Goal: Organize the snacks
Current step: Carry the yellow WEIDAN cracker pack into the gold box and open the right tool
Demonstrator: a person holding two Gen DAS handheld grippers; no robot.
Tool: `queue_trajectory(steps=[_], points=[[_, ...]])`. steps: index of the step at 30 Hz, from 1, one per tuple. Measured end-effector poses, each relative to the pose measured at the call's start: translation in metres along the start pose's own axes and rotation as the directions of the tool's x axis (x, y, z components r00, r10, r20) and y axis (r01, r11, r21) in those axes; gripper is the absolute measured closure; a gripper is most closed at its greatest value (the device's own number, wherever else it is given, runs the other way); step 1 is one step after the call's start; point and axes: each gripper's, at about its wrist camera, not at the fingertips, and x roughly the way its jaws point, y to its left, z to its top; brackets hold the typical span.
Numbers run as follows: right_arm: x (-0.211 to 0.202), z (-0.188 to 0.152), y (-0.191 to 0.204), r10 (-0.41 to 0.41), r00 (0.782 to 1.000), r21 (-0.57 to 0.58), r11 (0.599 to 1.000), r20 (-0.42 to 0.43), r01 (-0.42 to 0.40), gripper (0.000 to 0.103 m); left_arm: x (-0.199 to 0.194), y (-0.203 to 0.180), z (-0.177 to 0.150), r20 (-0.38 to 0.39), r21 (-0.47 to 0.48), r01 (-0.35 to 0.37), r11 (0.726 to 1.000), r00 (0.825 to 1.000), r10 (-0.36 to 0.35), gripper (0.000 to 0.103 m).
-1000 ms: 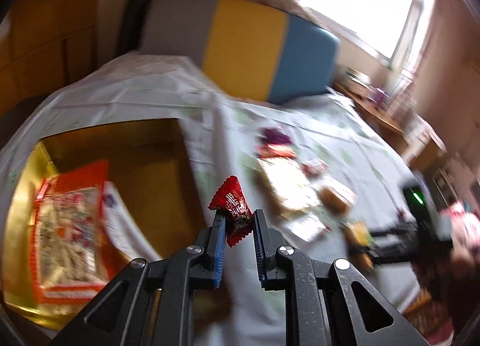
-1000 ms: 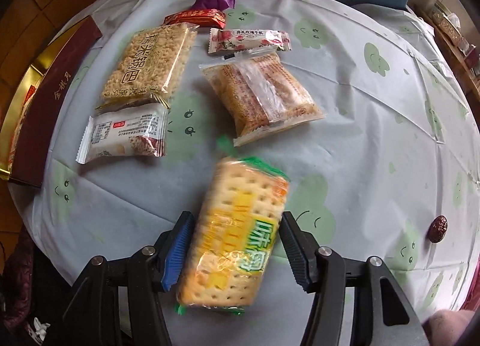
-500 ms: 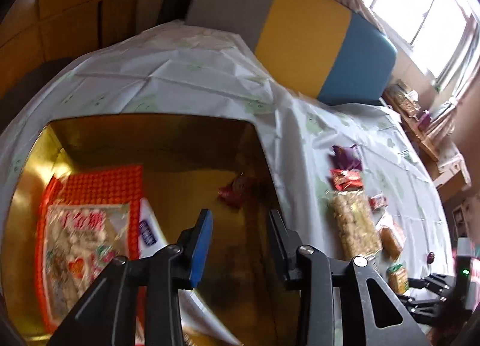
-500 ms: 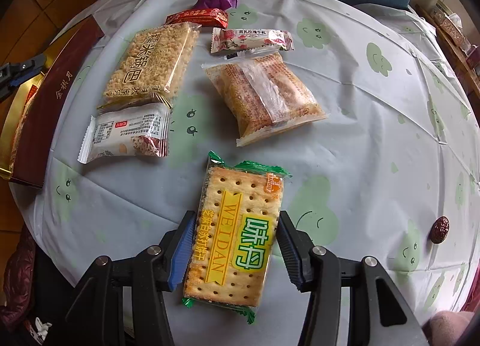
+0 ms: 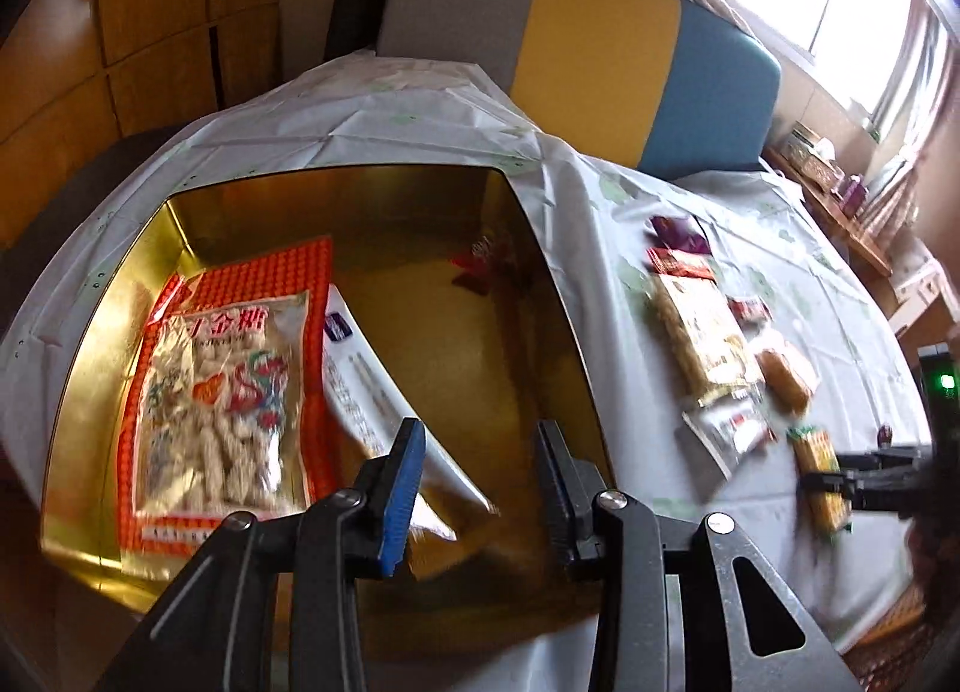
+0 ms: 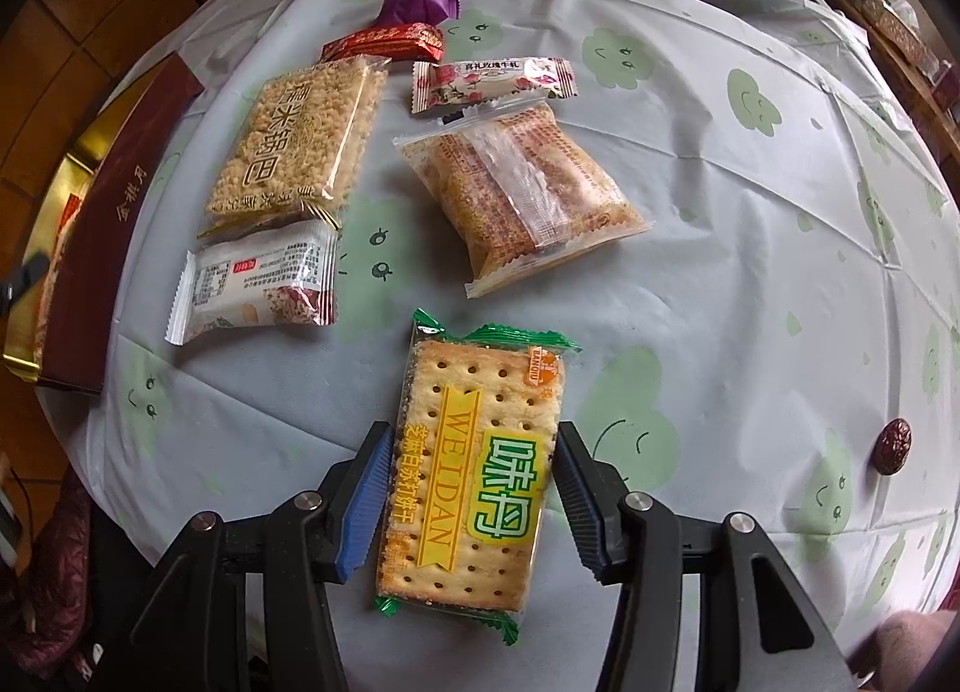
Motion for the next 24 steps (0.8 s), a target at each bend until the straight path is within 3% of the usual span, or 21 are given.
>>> queue_trajectory(steps=[7,12,24], points=[[-0.002,0.001,-0.002,-0.008,1.000,-0.006,1.000,0.015,0.008,0.053,-0.010,-0.008,-0.018,-0.003,0.022,0.006,1.000,1.000,-0.006,0.063],[-0.002,-0.002,0.006,-0.041,0.999,-0.051,0.998,0.031,0.043,0.054,-0.015,-0.009,-0.024,0.002,0.039,-0.028,0.999,1.000,0.028,0.063],[-0.010,-0.004,0.019,-0.058,0.996,-0.071,0.995,0.068,0.063,0.054,-0.026,0.010,-0.034,0.008,0.003,-0.068,0.998,0.998,0.068,0.063]])
